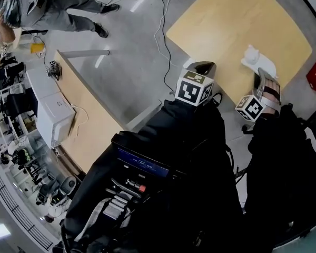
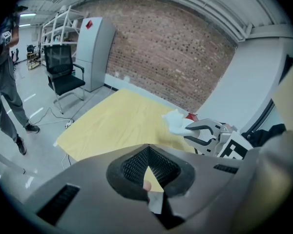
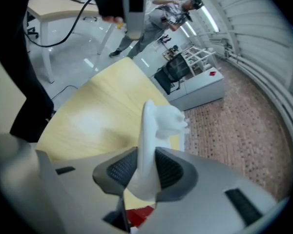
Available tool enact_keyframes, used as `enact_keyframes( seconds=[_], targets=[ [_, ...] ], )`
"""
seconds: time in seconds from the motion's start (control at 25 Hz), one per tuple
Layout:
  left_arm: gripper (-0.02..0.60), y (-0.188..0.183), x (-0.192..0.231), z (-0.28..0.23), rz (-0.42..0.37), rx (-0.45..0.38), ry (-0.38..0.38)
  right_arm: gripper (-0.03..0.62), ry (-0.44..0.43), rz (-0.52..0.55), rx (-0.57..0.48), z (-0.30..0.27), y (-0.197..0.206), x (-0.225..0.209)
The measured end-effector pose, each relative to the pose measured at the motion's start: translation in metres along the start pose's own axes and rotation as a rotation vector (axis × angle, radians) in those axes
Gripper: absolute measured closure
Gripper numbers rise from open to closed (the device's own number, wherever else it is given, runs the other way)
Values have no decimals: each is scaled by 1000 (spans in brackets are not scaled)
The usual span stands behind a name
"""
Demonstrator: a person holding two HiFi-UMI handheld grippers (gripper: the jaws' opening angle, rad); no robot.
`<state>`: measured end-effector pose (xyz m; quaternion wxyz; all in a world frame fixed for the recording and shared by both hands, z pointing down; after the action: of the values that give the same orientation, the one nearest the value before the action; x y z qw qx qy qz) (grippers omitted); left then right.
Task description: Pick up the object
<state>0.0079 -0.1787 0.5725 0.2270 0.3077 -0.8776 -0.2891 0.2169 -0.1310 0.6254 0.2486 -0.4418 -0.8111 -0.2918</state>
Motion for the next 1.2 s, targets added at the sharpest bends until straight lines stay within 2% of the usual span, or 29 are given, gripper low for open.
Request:
enact_keyframes(
  seconds=[0.16,0.36,0.56,0.64,0.76,0.88,1.2],
  targets=[
    [581,-17,-1,15,-17,-59,-5,474,130,-192,-87,42,-26,-37],
    [581,-41,-10,35,-42,-146,-6,474,272,-531,-206,108,-45,-87],
    [581,-83,-15,62,-52,-270,24,474,315,-879,-322,166,-52,-137],
    [581,-100,-22,75,-76,-319,40,474,320,-978,-356,186,-48,-148],
    [581,-124,-38,95,-128,-390,46,474,327,-1096,-411,215,-38,-160],
    [581,-153,-52,113,-175,-467,49,474,356,-1155,-477,237,-30,-177],
    [581,-206,-89,156,-291,-649,93,473,322,-1337,-784,282,-19,-204]
  ],
)
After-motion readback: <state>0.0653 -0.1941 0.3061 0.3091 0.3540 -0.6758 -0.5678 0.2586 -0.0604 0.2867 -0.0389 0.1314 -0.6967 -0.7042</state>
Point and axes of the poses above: the fingertips, and each gripper's own axes: z backward along the fingers, x to its left, y out of its underside, the point moved 9 cm from there along z, backward along the fingers, and after that the axes turned 13 degrees about -z, right-handed, at the moved point
